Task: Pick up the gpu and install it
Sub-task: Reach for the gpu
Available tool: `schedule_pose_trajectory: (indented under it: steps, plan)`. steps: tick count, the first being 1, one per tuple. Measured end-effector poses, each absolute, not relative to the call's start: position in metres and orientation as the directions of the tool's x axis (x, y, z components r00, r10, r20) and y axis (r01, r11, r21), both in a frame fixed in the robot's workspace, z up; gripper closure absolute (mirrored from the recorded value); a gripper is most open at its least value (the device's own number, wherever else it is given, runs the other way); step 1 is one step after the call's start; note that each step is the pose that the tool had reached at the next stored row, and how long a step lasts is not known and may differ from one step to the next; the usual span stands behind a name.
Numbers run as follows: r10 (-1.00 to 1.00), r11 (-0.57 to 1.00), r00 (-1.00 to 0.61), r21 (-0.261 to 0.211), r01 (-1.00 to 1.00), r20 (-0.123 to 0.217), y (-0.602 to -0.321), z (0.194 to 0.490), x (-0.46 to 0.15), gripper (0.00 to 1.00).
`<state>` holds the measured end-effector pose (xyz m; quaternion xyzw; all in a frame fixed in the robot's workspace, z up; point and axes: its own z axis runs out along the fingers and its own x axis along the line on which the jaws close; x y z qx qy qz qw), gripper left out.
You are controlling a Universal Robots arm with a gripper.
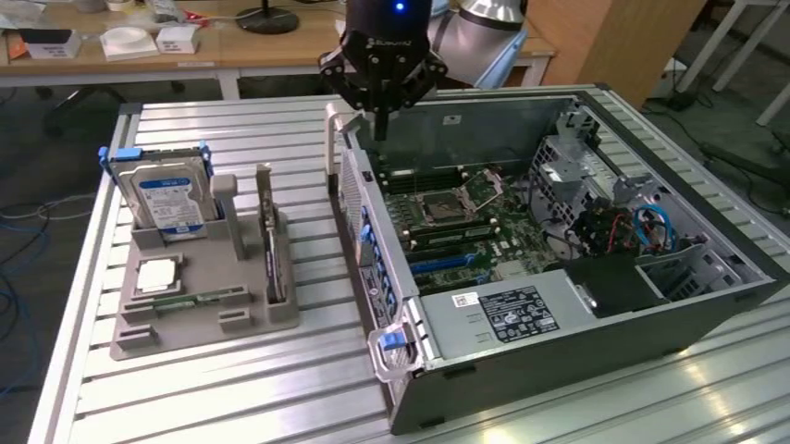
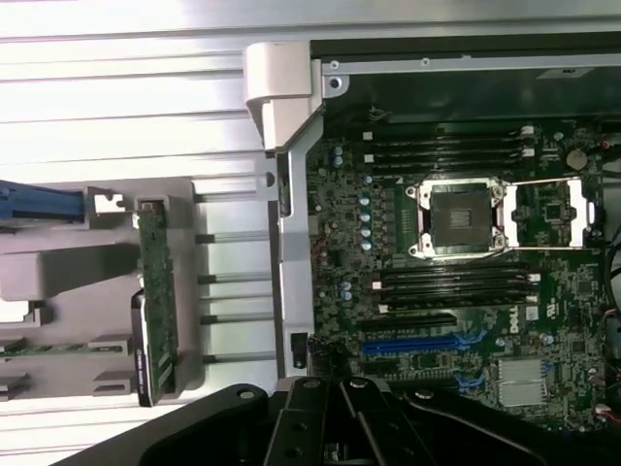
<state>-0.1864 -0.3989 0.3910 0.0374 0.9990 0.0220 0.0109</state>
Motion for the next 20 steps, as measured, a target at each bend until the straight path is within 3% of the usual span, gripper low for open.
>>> schedule_pose_trajectory:
  steps: [20]
  plan:
    - [0.075, 0.996, -0.997, 0.044, 0.075, -0.01, -0.399, 0.387, -0.255, 0.9]
